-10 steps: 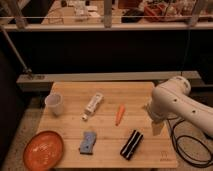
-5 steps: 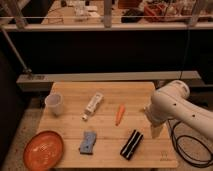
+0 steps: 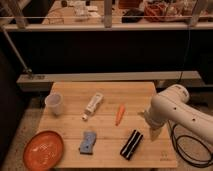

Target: Place the eraser in the ceramic cup

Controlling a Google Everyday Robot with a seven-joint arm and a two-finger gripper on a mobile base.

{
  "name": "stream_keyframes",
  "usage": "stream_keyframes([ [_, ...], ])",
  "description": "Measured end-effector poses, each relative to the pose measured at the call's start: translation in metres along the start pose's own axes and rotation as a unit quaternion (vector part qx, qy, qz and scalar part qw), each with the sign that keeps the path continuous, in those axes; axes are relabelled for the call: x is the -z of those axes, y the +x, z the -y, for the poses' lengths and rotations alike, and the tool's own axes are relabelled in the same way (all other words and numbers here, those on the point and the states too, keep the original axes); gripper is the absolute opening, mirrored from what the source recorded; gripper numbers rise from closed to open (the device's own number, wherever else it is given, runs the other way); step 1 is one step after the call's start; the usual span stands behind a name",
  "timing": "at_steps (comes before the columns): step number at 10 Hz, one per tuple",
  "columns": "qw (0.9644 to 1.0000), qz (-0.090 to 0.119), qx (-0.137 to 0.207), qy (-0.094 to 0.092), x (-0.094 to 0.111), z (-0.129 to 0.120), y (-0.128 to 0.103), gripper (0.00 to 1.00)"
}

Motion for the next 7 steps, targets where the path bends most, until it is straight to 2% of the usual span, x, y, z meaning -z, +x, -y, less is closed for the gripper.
stream_keyframes([
  [7,0.9995,0.021,0.025,0.003,-0.012,-0.007,-0.015,0.80],
])
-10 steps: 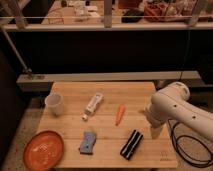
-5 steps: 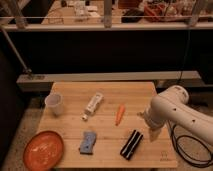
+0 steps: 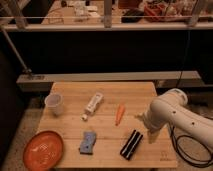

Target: Place the eraser in the ceramic cup

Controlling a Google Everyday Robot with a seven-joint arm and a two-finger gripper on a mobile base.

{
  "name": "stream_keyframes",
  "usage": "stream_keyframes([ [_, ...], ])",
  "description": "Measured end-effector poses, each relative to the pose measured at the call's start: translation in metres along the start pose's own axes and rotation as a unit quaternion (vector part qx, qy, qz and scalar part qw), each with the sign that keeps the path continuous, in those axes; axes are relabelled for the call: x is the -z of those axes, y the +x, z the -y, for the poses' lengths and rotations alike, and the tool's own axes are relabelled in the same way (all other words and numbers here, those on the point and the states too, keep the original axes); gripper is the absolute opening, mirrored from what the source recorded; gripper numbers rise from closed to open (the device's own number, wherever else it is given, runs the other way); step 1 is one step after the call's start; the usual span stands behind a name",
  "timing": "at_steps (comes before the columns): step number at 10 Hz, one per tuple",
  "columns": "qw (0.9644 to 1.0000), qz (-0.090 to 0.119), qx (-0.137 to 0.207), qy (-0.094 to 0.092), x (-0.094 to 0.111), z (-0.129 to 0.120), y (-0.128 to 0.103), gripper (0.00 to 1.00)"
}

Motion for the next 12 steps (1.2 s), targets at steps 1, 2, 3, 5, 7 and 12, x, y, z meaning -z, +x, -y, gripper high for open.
stream_keyframes([
  [1,1.0000,0.004,0.002,0.000,-0.002,-0.001,-0.002,0.80],
  [2,1.0000,0.007,0.004,-0.001,-0.004,-0.001,-0.005,0.80],
  [3,0.9999,0.009,0.008,-0.001,-0.006,-0.002,-0.006,0.80],
  [5,0.9997,0.013,0.018,-0.002,-0.009,-0.002,-0.010,0.80],
  [7,0.9996,0.016,0.025,-0.003,-0.012,-0.003,-0.014,0.80],
  [12,0.9988,0.032,0.036,-0.006,-0.025,-0.005,-0.025,0.80],
])
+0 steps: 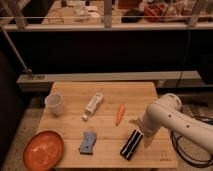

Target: Place the eraser in the ceramic cup

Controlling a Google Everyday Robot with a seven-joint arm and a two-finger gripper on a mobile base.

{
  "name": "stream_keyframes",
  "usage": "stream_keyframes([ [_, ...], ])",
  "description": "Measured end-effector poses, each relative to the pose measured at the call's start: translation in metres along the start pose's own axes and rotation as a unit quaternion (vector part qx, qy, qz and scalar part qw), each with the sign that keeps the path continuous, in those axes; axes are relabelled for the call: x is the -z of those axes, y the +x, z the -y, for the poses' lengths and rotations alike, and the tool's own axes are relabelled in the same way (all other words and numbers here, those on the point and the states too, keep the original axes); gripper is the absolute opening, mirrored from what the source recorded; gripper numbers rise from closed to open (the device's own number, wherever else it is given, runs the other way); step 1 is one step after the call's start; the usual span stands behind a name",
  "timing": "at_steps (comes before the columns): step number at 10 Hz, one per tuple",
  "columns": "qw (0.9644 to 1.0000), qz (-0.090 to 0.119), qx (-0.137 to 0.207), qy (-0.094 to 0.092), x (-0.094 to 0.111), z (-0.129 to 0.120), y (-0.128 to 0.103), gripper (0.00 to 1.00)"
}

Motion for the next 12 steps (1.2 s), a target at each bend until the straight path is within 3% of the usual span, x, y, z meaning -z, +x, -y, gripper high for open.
stream_keyframes([
  [6,0.9998,0.019,0.007,-0.008,-0.021,-0.001,-0.007,0.80],
  [9,0.9993,0.032,0.006,-0.017,-0.045,-0.003,-0.007,0.80],
  [12,0.9990,0.040,-0.002,-0.021,-0.056,-0.004,-0.007,0.80],
])
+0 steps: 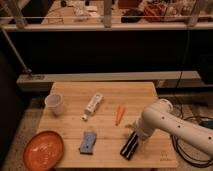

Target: Place the eraser in the ceramic cup

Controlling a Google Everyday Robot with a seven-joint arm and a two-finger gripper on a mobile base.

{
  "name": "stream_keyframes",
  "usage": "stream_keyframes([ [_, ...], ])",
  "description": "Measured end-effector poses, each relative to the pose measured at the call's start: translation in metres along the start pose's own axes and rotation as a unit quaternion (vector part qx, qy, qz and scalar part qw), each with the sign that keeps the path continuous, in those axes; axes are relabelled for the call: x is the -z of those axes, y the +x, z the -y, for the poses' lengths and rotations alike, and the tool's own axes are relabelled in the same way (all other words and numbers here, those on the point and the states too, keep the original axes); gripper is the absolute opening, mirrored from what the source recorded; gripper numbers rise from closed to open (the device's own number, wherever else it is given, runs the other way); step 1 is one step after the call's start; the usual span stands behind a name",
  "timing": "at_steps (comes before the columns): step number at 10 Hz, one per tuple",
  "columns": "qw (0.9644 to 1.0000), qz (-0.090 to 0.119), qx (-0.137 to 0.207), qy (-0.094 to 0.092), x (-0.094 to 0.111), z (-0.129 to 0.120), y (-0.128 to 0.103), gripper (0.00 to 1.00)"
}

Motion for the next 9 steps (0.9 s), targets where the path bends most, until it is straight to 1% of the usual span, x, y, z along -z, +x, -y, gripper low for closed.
stream_keyframes([
  [6,0.9998,0.017,-0.009,-0.003,-0.028,-0.002,-0.002,0.80],
  [9,0.9996,0.025,-0.014,-0.003,-0.036,-0.004,-0.004,0.80],
])
